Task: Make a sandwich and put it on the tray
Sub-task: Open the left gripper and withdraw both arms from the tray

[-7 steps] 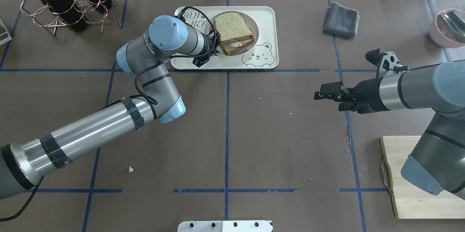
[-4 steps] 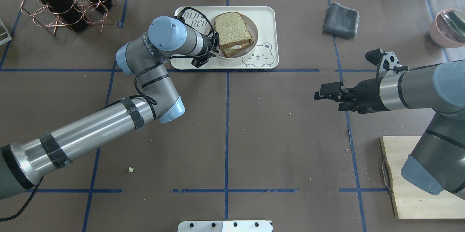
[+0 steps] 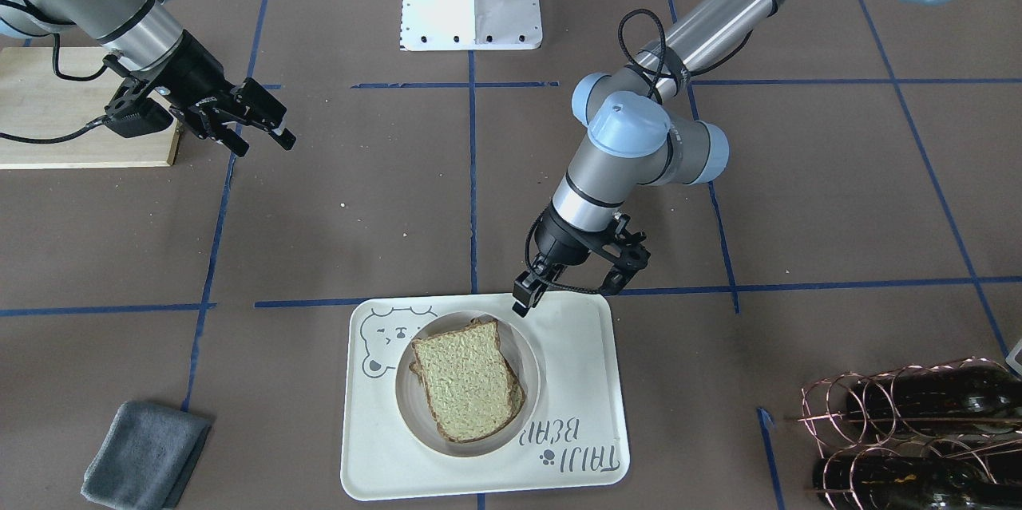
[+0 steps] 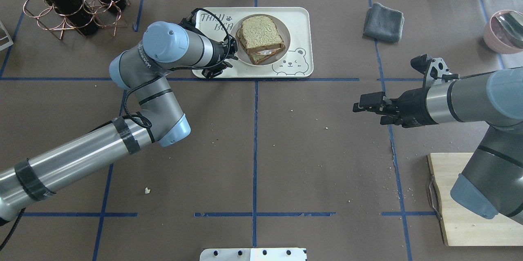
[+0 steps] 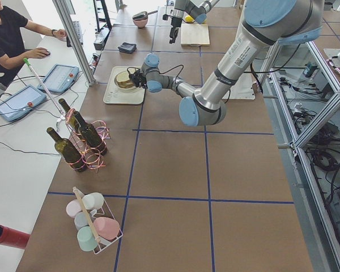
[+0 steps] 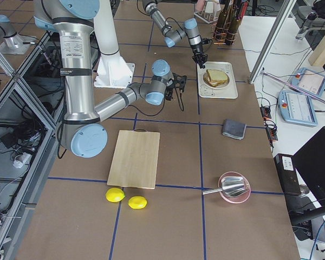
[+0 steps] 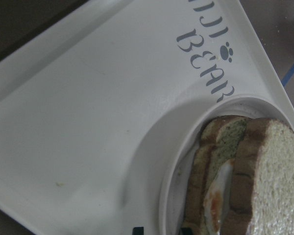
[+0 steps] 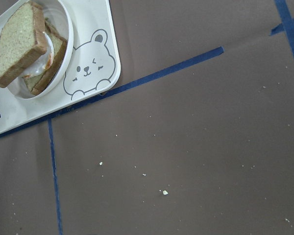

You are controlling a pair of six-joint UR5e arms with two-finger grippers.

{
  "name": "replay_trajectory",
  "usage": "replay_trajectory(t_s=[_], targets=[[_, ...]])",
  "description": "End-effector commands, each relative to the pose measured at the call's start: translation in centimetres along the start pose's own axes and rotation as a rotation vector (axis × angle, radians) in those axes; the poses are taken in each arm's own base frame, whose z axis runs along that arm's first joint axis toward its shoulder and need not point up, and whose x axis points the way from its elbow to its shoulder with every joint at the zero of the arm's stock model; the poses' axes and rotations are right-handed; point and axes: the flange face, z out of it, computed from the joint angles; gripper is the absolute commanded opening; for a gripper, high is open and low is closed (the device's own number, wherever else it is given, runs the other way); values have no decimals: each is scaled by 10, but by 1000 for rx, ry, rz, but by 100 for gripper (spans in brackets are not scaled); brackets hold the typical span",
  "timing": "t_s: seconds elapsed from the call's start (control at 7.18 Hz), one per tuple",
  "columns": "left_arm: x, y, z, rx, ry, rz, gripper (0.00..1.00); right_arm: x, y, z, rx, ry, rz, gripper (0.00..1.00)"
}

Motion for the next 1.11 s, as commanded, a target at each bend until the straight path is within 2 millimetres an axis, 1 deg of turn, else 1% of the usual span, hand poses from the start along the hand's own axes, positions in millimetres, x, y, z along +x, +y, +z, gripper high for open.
replay_trajectory(t_s=[0.0, 0.14, 0.28, 0.42, 0.56, 0.7, 0.84, 0.97], targets=[[-34, -8, -72, -81, 11, 68, 37, 7, -20, -18, 2, 12, 32, 100], [-75, -16, -117, -99, 26, 183, 40, 24, -39, -36, -27, 52, 59, 100], [-113, -24, -155, -114, 21, 295, 52, 63, -52, -55, -16, 99, 6, 100], [-157, -49, -185, -107, -17, 435, 54, 100, -65, -71, -1, 171, -81, 100], [-206, -92, -220, -78, -77, 580, 58, 130, -86, -89, 0, 274, -186, 100], [-243, -143, -264, -22, -125, 729, 64, 162, -111, -118, -3, 366, -286, 100], [-280, -196, -307, 18, -185, 879, 100, 200, -123, -141, -74, 419, -369, 100], [-305, -242, -349, 36, -223, 1047, 100, 230, -139, -176, -140, 401, -384, 100]])
